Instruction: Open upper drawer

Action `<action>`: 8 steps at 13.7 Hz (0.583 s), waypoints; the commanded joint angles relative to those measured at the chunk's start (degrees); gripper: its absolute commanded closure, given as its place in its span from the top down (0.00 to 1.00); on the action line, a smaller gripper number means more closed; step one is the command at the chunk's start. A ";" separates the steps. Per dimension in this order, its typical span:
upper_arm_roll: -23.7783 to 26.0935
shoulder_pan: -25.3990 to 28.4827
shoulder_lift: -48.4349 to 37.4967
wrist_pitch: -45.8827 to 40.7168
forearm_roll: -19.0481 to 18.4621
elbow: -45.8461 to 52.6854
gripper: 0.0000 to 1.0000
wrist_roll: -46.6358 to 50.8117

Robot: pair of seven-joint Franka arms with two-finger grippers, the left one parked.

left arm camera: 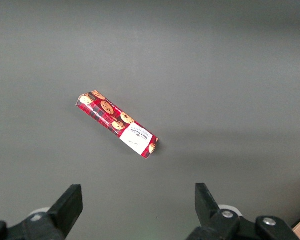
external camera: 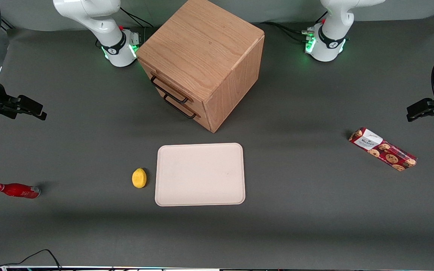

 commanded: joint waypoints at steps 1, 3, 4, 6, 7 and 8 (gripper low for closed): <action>0.11 -0.26 0.80 -1.32 0.13 1.68 1.00 0.15; 0.37 0.44 0.71 -1.32 0.13 1.68 1.00 0.06; 0.38 0.88 0.71 -1.41 0.22 1.77 1.00 -0.20; 0.38 3.76 0.27 -3.86 0.39 1.86 1.00 -2.82; 0.38 5.78 0.01 -4.39 0.57 1.86 1.00 -2.84; 0.11 7.98 -0.17 -4.84 0.57 1.86 1.00 -2.84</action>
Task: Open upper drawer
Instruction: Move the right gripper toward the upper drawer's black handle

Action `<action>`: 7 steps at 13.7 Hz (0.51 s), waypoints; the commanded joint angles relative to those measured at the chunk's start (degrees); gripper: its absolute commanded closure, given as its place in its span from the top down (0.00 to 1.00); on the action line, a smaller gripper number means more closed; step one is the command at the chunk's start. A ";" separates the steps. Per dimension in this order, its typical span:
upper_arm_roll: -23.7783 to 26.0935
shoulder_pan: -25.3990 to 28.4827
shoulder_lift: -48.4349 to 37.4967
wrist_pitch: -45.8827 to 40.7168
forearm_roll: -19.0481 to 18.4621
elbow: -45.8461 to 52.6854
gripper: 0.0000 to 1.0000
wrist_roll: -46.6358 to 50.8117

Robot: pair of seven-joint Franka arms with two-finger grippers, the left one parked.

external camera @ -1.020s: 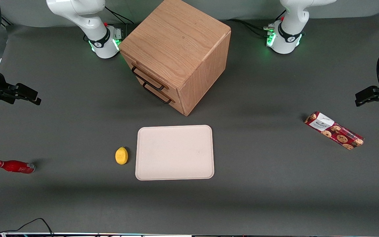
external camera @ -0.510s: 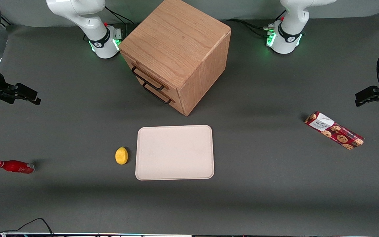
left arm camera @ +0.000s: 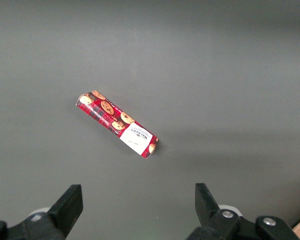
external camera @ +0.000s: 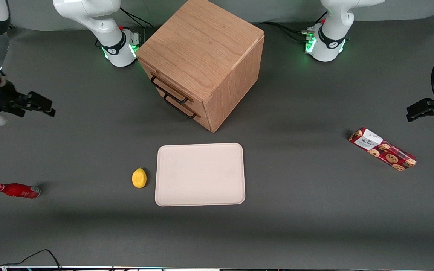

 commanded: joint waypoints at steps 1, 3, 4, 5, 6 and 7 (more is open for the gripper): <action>-0.83 6.87 -0.31 -2.59 0.62 1.40 1.00 -1.10; -1.80 11.63 -0.40 -4.26 0.89 1.48 1.00 -1.19; -2.50 15.13 -0.40 -4.96 0.97 1.92 1.00 -1.28; -3.81 18.56 -0.49 -5.67 0.89 2.53 1.00 -1.28; -4.52 21.98 -0.40 -6.02 0.89 2.97 1.00 -1.36; -5.57 25.06 -0.40 -6.02 0.89 3.15 1.00 -1.37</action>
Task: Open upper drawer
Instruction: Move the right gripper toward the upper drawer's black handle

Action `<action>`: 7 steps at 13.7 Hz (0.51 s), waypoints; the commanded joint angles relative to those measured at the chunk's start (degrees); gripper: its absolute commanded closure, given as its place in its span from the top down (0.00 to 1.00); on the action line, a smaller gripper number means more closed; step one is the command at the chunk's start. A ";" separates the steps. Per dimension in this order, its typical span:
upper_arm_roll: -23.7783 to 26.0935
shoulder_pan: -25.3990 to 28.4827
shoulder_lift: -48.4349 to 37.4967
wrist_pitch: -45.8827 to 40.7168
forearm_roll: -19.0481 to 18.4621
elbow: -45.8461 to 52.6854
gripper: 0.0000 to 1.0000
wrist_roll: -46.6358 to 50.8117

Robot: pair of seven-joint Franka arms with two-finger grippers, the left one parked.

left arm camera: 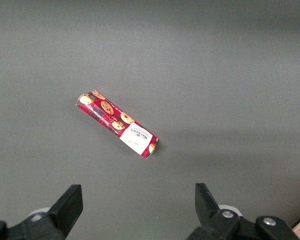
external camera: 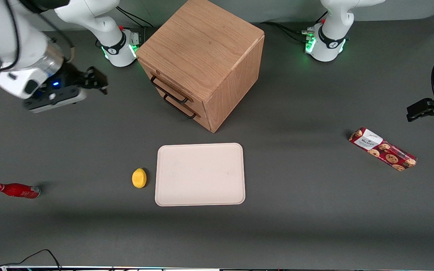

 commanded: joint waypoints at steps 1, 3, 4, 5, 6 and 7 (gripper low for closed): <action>-3.92 9.02 0.07 -1.76 0.67 1.79 1.00 -1.35; -4.54 13.51 0.94 -1.67 0.84 2.58 1.00 -1.35; -4.98 15.97 1.21 -1.41 0.93 2.67 1.00 -1.35; -5.94 18.17 1.56 -1.15 0.93 2.76 1.00 -1.26; -6.12 19.15 2.00 -1.06 0.93 3.02 1.00 -1.26; -6.13 19.16 2.44 -1.06 1.11 3.20 1.00 -1.35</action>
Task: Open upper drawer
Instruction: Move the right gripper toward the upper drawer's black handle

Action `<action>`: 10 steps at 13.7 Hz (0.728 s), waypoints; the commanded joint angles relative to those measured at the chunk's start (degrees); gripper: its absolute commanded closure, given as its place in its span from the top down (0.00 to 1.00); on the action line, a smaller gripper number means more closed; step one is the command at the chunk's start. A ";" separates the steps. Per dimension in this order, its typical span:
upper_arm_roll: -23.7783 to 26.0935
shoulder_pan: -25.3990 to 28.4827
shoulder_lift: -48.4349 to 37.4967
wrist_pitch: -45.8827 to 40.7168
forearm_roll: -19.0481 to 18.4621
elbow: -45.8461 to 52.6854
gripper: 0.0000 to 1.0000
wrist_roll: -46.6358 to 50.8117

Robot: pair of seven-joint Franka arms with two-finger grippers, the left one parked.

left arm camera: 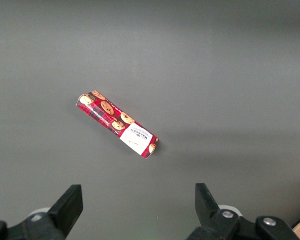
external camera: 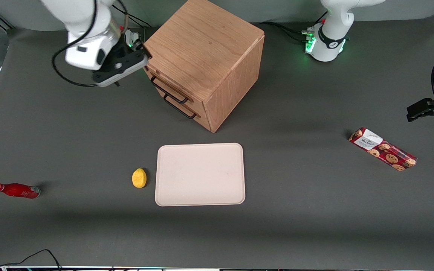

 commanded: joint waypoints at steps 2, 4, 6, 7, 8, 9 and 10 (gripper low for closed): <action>-1.93 0.74 2.00 -0.73 6.15 1.32 1.00 -3.27; -4.82 0.65 2.08 -0.82 12.22 -0.60 1.00 -6.79; -6.67 0.30 3.40 -0.82 16.81 -2.45 1.00 -9.94; -7.11 0.13 4.19 -0.82 16.82 -3.16 1.00 -12.14; -7.21 0.13 5.06 -0.91 16.82 -3.42 1.00 -13.03; -7.21 0.13 5.59 -0.56 16.82 -4.30 1.00 -13.22; -7.21 0.13 5.77 0.14 16.91 -5.44 1.00 -13.22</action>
